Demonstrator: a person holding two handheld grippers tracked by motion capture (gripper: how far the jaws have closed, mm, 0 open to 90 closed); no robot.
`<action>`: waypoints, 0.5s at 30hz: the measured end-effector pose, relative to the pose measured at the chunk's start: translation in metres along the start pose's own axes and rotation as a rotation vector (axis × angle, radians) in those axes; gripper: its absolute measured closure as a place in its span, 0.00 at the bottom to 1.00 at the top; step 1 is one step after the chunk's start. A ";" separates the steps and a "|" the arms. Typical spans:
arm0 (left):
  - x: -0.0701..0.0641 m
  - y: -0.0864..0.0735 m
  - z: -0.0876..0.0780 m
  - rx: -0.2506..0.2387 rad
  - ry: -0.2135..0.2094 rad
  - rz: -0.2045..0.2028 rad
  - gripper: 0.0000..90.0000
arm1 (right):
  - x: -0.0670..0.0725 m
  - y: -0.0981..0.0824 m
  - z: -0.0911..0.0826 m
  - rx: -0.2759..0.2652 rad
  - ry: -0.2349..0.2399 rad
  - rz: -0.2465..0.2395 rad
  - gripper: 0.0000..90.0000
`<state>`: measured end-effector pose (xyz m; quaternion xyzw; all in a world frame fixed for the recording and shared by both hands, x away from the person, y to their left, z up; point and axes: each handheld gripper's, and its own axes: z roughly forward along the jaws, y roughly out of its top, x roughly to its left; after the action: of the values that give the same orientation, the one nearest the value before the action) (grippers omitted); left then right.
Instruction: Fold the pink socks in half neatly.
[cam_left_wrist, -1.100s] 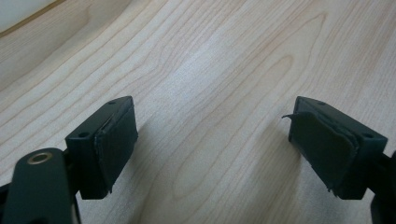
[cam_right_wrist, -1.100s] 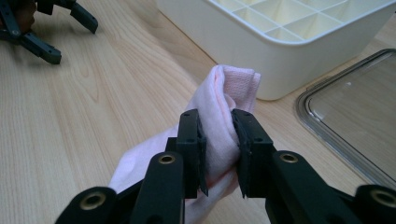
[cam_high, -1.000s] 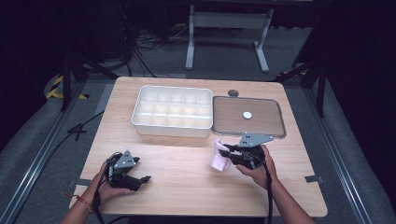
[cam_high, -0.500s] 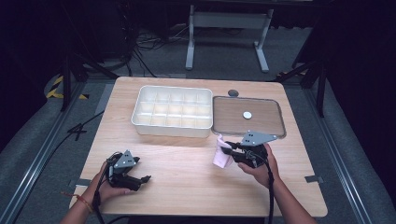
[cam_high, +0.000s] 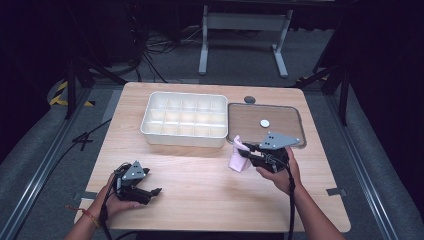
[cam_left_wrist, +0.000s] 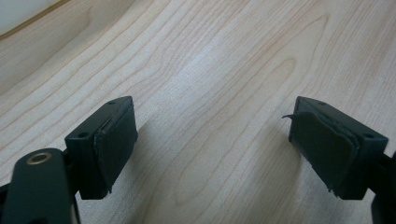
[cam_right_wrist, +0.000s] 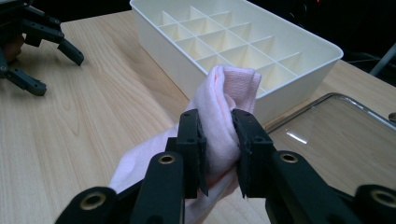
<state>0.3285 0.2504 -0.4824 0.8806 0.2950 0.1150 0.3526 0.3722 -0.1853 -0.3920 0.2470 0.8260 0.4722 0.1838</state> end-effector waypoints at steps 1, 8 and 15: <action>0.000 0.000 0.000 -0.001 0.001 -0.001 0.17 | -0.001 0.002 0.001 -0.003 0.002 0.000 0.83; 0.000 0.000 0.000 -0.001 0.004 -0.001 0.17 | -0.004 0.011 0.005 -0.016 -0.011 -0.006 0.83; 0.000 0.000 0.000 0.000 0.003 -0.002 0.17 | -0.011 0.017 0.010 -0.019 -0.023 -0.004 0.83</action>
<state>0.3283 0.2502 -0.4824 0.8800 0.2966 0.1161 0.3524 0.3900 -0.1774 -0.3814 0.2492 0.8196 0.4769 0.1967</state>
